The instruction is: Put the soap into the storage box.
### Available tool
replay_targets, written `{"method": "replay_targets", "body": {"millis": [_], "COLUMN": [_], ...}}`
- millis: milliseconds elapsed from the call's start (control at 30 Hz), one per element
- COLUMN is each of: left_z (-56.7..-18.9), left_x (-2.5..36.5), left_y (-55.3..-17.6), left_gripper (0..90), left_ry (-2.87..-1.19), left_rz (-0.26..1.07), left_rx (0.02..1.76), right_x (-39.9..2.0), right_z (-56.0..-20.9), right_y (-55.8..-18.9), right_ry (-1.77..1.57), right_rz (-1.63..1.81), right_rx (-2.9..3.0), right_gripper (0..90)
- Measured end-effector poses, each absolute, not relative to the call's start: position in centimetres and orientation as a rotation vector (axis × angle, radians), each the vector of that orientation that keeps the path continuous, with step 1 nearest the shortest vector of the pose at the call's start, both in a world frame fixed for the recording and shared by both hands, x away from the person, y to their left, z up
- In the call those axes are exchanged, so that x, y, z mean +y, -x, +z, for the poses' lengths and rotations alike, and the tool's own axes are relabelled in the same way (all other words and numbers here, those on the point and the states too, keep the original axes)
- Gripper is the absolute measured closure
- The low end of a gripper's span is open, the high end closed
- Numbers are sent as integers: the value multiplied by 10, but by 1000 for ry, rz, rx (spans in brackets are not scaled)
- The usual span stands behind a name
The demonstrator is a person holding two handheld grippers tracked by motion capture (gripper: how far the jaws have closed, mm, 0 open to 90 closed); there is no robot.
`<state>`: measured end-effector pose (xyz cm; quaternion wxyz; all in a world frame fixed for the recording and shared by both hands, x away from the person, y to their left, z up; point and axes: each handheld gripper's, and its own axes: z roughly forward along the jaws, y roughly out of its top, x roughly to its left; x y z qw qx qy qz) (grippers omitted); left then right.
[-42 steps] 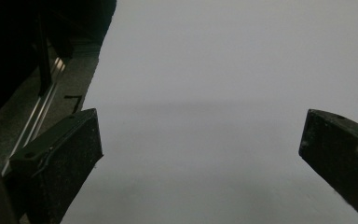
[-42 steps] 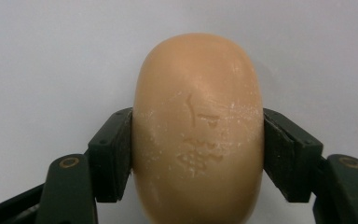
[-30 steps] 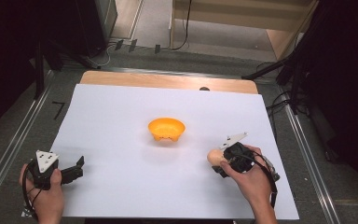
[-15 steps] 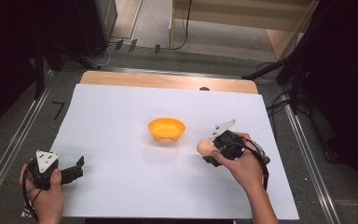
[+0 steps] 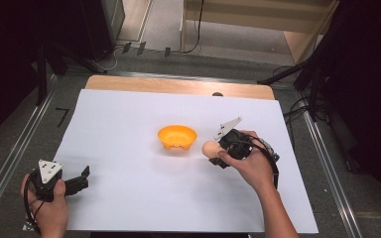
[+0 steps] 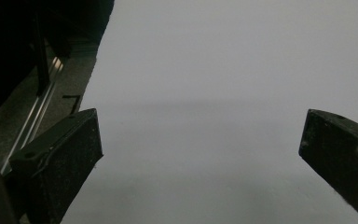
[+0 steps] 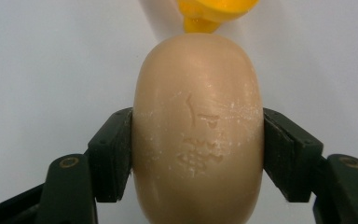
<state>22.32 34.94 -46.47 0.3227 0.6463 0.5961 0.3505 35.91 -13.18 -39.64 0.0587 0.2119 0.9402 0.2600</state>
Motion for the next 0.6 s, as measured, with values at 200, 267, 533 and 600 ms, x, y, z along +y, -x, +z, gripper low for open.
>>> {"method": "replay_targets", "body": {"millis": [200,267,533,600], "left_z": [-465,-465,-465,-465], "left_x": [349,350,350,350], "left_y": [-223,-223,-223,-223], "left_gripper": [0,0,0,0], "left_ry": [-1696,-1697,-1691,-1691], "left_rz": [919,918,911,911], "left_rx": [1564,1564,1565,1564], "right_x": [-128,-127,-122,-120], "right_z": [-395,-395,-389,-387], "right_y": [-367,-369,-380,-383], "right_ry": [-605,-591,-558,-520], "right_rz": [801,798,801,803], "right_rx": [2852,2858,2860,2860], "right_gripper": [332,332,332,332]}}
